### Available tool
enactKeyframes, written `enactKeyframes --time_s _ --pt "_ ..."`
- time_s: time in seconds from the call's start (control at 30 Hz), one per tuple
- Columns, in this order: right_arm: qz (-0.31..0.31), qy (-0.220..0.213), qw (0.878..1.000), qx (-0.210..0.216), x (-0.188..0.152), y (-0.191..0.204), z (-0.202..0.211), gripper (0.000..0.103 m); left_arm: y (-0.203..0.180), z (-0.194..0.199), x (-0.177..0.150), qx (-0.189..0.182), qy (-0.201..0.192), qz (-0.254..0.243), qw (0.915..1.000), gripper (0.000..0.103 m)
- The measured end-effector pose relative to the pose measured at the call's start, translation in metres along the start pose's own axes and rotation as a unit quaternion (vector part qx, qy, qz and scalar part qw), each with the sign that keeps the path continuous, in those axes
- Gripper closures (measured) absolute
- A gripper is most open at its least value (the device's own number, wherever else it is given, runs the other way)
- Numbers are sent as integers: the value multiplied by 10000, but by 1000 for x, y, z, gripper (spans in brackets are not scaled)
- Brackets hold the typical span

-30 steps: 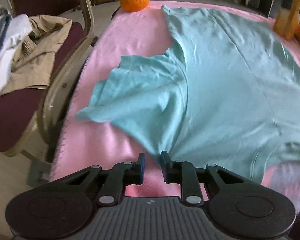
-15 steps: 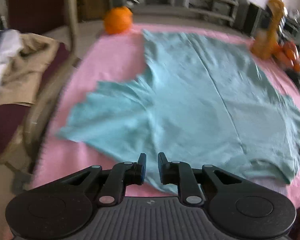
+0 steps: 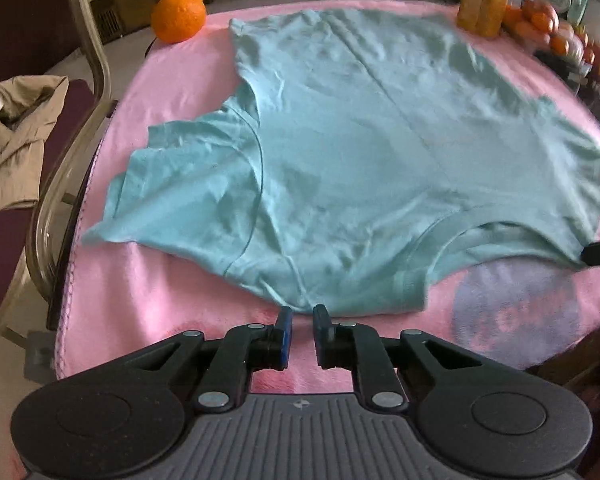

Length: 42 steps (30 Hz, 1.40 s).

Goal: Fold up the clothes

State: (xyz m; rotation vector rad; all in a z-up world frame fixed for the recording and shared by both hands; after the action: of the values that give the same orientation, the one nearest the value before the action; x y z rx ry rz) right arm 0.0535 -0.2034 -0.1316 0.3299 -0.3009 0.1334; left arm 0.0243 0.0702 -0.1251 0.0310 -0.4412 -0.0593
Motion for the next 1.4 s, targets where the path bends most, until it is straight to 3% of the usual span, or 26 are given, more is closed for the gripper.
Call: enactKeyframes --time_s 0.13,0.27,0.5,0.57,0.63,0.77,0.93,1.1,1.4 --pt "-225 -343 9989 221 1 -4 18 91 -10 14 10 -321 -333 123 9989 89" --pt "-269 -590 9973 354 11 2 14 91 -37 0 18 -374 -287 -143 9988 89" --pt "-180 -304 9991 232 7 9 -6 91 -42 -14 11 -468 120 -195 9986 88" --pt "-165 -235 9994 186 4 9 -4 91 -38 -11 11 -505 208 -111 9984 83" --pt "-163 -197 9995 172 3 9 -2 91 -31 -2 17 -478 78 -29 9988 83" --pt "-276 -604 9969 413 22 10 30 85 -10 25 42 -432 -399 207 9981 82" --pt "-354 -1414 9873 624 69 15 82 75 27 57 99 -317 -1155 545 9913 70" --pt "-705 -2139 9720 673 139 2 105 68 59 42 168 -27 -1475 766 9861 56" --pt "-1464 -2434 9588 -27 279 -64 24 73 101 -70 282 511 -1177 1265 9836 48"
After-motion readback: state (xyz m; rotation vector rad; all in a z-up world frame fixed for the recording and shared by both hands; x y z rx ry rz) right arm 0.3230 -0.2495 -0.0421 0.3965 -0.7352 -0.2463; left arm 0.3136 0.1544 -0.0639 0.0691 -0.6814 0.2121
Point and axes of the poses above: each gripper's, at about its wrist camera, not at the fingertips, and z roughly against the way its jaws point, y to its left, x to its top, the point moved 4 cm from there along -z, roughly the way its jaws point, and after that the axes turned 5 degrees about y, right-handed, at the moved point
